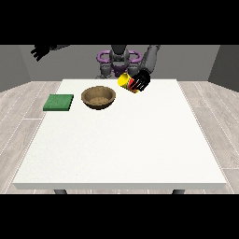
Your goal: Pick the cup and pour the ball into the bowl, then pick the bowl and place it on the pad
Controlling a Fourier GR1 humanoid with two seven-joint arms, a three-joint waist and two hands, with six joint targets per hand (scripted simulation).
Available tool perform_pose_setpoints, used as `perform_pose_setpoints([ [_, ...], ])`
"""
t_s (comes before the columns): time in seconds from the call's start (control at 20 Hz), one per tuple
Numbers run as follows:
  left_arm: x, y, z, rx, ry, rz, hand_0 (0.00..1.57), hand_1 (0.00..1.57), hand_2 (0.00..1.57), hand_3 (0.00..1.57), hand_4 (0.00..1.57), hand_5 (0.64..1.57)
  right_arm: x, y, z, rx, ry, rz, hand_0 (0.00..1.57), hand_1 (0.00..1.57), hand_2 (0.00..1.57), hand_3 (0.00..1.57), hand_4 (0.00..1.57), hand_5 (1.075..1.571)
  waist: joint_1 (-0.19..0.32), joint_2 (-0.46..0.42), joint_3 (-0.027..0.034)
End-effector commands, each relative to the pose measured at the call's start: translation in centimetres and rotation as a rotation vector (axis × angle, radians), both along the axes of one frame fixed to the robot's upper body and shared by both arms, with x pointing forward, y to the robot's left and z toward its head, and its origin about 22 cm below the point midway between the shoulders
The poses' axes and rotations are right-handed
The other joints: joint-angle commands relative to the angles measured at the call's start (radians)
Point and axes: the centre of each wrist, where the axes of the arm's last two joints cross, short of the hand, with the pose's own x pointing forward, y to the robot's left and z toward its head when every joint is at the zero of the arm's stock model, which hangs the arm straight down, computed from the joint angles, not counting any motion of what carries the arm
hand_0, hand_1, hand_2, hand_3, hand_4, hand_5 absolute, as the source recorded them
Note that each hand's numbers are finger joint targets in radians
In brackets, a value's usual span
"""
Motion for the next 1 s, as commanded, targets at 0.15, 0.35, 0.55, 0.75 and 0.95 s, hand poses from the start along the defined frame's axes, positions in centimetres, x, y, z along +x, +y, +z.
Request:
perform_pose_setpoints([
  [0.15,0.8,-6.8,0.7,0.382,0.037,-0.037,1.36,1.36,1.57,1.57,1.44,1.545,-1.5,-2.0,-3.1,0.025,0.093,-0.034,0.0,0.0,0.0,0.0,0.68,1.559,0.039,-0.082,-0.0022],
  [0.35,3.7,-9.5,5.3,0.448,0.014,0.012,1.36,1.36,1.57,1.57,1.44,1.545,-0.6,-2.9,-2.0,0.048,0.039,0.019,0.0,0.0,0.0,0.0,0.68,1.559,-0.005,-0.029,-0.0049],
  [0.55,5.1,-11.7,8.3,0.612,-0.035,0.036,1.31,1.31,1.57,1.57,1.47,1.529,0.4,-1.5,-2.5,0.029,0.035,0.035,0.0,0.0,0.0,0.17,0.7,1.56,-0.031,-0.018,-0.0051],
  [0.75,4.6,-12.8,8.0,0.838,-0.064,0.071,1.46,1.46,1.57,1.57,1.26,1.557,1.3,-0.5,-3.0,0.05,0.065,0.064,0.0,0.0,0.0,0.18,0.69,1.556,-0.033,-0.045,-0.0047],
  [0.95,5.6,-14.5,10.9,1.007,-0.08,0.106,1.4,1.4,1.57,1.57,1.04,1.571,3.4,1.5,-1.7,0.044,0.071,0.077,0.0,0.0,0.0,0.26,0.69,1.554,-0.063,-0.061,-0.006],
])
